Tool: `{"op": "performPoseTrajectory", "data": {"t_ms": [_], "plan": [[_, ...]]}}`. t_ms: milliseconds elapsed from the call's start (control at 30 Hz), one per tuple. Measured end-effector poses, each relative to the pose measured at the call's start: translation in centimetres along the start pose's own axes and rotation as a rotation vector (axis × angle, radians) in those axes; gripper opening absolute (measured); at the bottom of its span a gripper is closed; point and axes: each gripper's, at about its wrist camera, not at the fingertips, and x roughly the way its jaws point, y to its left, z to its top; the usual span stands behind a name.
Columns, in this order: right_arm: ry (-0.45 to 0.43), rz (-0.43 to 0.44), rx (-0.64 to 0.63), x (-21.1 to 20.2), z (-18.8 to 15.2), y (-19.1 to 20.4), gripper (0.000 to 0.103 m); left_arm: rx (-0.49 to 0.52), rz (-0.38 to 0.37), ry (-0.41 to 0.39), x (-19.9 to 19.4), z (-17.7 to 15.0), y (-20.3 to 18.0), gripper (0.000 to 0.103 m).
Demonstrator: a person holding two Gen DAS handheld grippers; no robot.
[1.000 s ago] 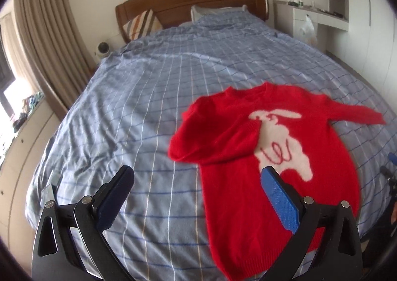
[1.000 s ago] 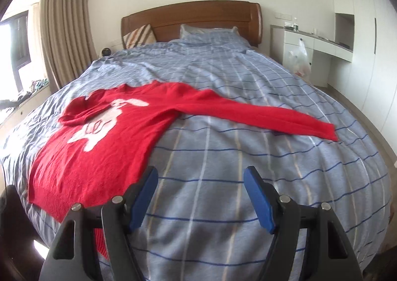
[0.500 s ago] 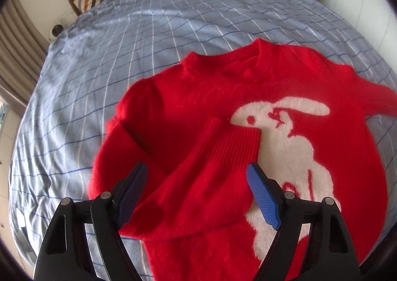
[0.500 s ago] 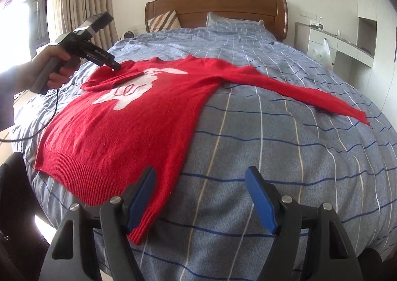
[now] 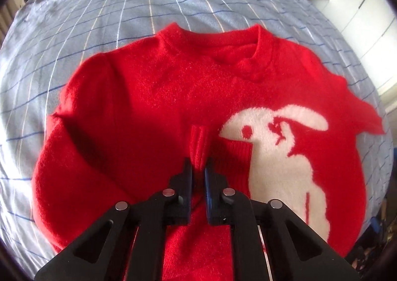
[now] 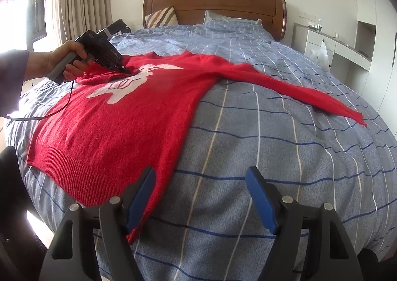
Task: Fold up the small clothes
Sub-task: 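Grasp the other sleeve cuff with the left gripper and pull it outward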
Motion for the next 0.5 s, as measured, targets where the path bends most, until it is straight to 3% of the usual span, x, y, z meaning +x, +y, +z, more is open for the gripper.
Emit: {"op": "performPoseTrajectory", "data": {"t_ms": [100, 200, 300, 400, 500], "plan": [[-0.012, -0.004, -0.012, -0.2, 0.1, 0.2, 0.074, -0.093, 0.031, -0.167, -5.9, -1.5, 1.9, 0.006], [-0.030, -0.005, -0.021, -0.7, 0.1, 0.3, 0.074, -0.344, 0.065, -0.342, -13.8, -4.3, 7.6, 0.006], [-0.035, 0.002, -0.033, -0.8, 0.0, 0.6, 0.075, -0.549, 0.181, -0.471, -20.5, -8.8, 13.0, 0.006], [-0.027, 0.024, -0.049, -0.7, 0.0, 1.0, 0.075, -0.693, 0.359, -0.527, -24.0, -13.1, 17.2, 0.007], [-0.026, 0.038, -0.068, -0.7, -0.1, 1.5, 0.075, -0.807, 0.416, -0.511, -24.4, -17.0, 21.2, 0.007]]}}
